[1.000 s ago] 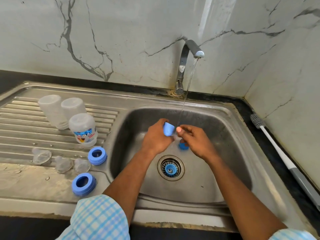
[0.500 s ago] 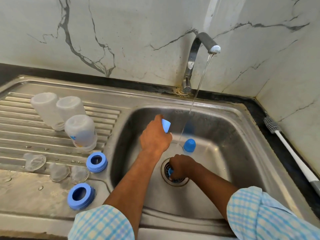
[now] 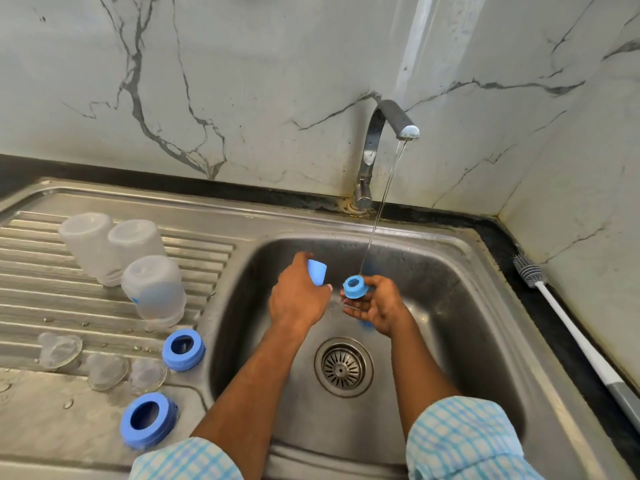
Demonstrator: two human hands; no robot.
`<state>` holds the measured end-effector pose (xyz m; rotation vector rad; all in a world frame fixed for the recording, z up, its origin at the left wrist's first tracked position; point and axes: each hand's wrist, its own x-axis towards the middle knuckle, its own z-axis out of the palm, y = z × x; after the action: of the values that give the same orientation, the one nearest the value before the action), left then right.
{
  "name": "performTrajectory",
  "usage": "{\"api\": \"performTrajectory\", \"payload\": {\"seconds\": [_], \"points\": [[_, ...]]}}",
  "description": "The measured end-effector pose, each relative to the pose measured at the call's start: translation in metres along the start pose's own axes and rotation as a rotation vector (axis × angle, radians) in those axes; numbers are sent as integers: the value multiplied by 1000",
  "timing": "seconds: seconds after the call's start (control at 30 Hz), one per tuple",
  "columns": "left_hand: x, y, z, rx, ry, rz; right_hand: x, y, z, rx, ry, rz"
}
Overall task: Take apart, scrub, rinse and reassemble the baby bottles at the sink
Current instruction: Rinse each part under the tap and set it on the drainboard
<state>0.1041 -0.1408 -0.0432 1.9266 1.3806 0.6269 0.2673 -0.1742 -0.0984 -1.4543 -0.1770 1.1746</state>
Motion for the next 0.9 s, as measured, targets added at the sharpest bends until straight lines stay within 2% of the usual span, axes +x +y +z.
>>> {"api": "performTrajectory", "payload": {"seconds": [0.1,0.23,0.37,0.6,0.77,0.9], "points": [[0,0,0,8,2,3,-2,5,-3,114,4,28],[-1,-2,1,16,-1,-5,-4,7,-5,122,0,34],[-1,-2,3,28,-3,3,0,4,-2,41,-21,22],[1,-3,2,26,-18,2,3,2,8,-154,39,-85],[1,-5,3,29,-26,5,-1,2,5,-164,-62,-135],[2,-5,3,25,-31,-2,2,3,1,-158,-10,-148]]}}
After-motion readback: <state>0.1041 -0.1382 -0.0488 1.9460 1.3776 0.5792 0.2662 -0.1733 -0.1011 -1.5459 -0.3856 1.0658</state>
